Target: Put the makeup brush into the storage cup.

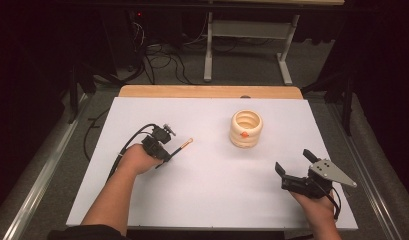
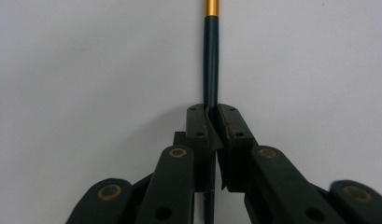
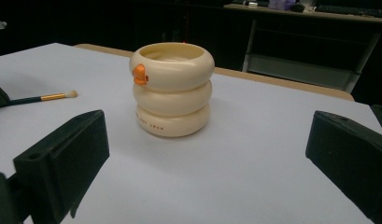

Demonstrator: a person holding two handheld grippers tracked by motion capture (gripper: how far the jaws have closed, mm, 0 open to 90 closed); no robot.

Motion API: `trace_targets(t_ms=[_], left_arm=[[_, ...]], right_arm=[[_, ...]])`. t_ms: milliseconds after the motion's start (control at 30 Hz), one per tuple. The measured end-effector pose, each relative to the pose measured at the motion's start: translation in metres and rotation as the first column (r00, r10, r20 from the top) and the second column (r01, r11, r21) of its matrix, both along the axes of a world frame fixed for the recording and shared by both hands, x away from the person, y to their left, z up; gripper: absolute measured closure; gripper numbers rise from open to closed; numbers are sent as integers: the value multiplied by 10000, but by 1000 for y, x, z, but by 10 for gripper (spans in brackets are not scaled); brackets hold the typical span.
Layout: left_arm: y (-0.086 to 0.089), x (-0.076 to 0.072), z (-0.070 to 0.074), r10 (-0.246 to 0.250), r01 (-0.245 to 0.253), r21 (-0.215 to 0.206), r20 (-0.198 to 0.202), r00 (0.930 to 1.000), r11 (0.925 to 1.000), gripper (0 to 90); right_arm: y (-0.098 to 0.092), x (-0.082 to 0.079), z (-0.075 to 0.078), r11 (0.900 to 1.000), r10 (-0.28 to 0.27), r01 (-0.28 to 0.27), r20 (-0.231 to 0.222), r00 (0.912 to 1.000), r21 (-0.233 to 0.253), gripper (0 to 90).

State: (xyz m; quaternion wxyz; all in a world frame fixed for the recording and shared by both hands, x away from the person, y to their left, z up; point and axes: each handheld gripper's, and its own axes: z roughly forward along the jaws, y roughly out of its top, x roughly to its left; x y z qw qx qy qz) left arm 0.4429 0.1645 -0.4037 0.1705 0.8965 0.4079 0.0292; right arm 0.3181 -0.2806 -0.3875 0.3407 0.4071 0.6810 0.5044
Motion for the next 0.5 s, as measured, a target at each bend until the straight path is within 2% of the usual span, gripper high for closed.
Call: trace_targets(t_ms=[267, 500], left_arm=[[-1, 0, 0, 247, -247, 13, -93, 9997, 9997, 832], [-2, 0, 0, 267, -266, 89, -51, 9996, 9996, 837]], right_arm=[[0, 0, 0, 10000, 9, -9, 25, 10000, -76, 9], [1, 0, 0, 10000, 27, -27, 8, 10000, -92, 9]])
